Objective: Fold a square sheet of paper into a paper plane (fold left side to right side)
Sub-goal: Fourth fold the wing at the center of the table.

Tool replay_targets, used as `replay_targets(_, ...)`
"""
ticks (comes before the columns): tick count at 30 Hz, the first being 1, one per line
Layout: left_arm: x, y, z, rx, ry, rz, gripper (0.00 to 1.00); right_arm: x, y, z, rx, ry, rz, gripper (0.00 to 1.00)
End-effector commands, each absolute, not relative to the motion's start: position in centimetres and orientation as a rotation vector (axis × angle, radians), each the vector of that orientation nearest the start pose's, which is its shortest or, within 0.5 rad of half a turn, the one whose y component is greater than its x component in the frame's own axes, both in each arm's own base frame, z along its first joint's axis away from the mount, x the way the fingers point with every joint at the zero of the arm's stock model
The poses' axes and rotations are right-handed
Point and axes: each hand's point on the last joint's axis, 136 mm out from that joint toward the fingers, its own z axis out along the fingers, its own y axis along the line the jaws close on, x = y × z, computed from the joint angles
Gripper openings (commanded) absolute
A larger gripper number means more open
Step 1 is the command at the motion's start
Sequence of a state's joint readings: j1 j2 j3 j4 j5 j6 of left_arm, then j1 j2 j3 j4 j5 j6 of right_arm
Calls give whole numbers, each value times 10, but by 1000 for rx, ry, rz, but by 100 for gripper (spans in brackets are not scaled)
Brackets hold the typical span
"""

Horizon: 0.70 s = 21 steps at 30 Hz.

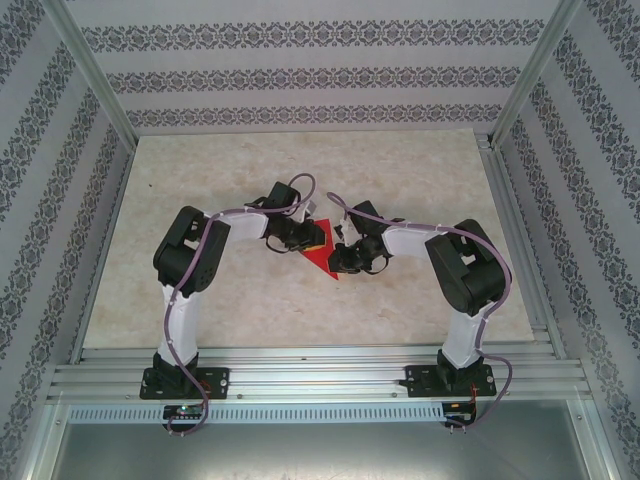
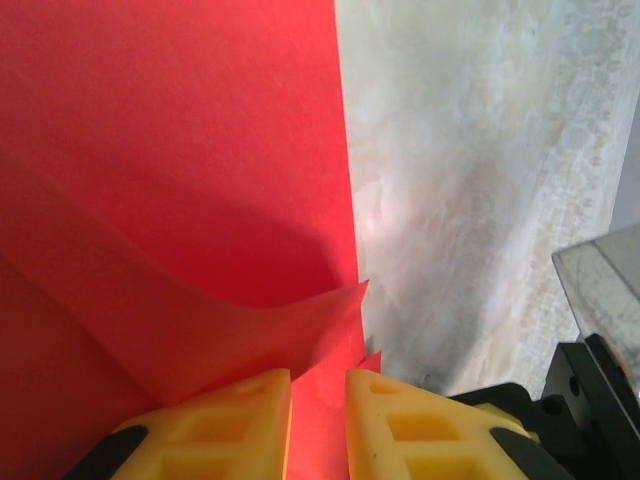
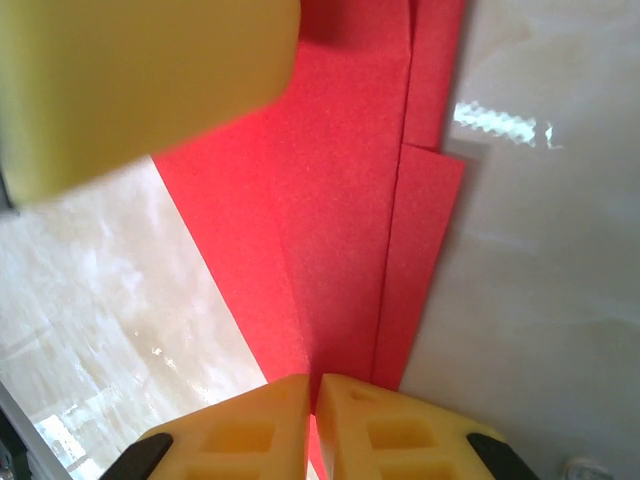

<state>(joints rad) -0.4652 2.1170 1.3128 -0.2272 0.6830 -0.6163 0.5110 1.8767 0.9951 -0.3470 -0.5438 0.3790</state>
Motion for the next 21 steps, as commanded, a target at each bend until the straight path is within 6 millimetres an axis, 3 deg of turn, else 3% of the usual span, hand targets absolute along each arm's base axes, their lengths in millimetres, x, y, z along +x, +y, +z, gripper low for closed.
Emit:
replay_targets(1, 432, -259, -1, -29, 2735, -933, 24, 216, 205, -60, -277, 3280, 555, 14)
replay_targets(21, 482, -236, 0, -113, 2692, -918, 28, 213, 207, -61, -286, 3287, 544, 14)
